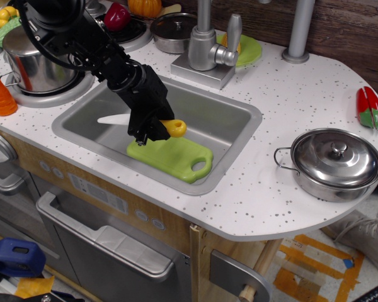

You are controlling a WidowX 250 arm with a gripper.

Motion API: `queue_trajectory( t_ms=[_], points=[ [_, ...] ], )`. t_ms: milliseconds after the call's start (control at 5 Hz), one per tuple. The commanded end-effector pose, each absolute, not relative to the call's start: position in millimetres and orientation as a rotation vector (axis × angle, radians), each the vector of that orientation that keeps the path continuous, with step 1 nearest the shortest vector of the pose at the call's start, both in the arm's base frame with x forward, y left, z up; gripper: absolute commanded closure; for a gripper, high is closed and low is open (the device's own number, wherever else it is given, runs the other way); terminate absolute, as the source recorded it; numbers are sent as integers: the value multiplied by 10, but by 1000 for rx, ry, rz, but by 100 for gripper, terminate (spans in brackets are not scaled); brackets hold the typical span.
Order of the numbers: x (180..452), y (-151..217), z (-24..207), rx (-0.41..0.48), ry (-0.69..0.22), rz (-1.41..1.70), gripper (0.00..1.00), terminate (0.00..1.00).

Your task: Put knife on cutting board

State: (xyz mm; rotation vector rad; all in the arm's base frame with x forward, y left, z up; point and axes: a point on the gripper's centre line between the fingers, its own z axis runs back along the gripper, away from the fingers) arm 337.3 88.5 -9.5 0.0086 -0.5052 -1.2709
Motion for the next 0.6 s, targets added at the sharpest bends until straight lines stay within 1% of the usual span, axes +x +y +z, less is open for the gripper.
queue_trajectory(
  t_ms=[0, 200, 400],
  points=[
    [3476, 915, -150, 15, -556, -1302, 100, 0],
    [3495, 881, -183, 25, -566, -1316, 0, 0],
    [3537, 879, -203, 24, -584, -1338, 0, 0]
  ],
)
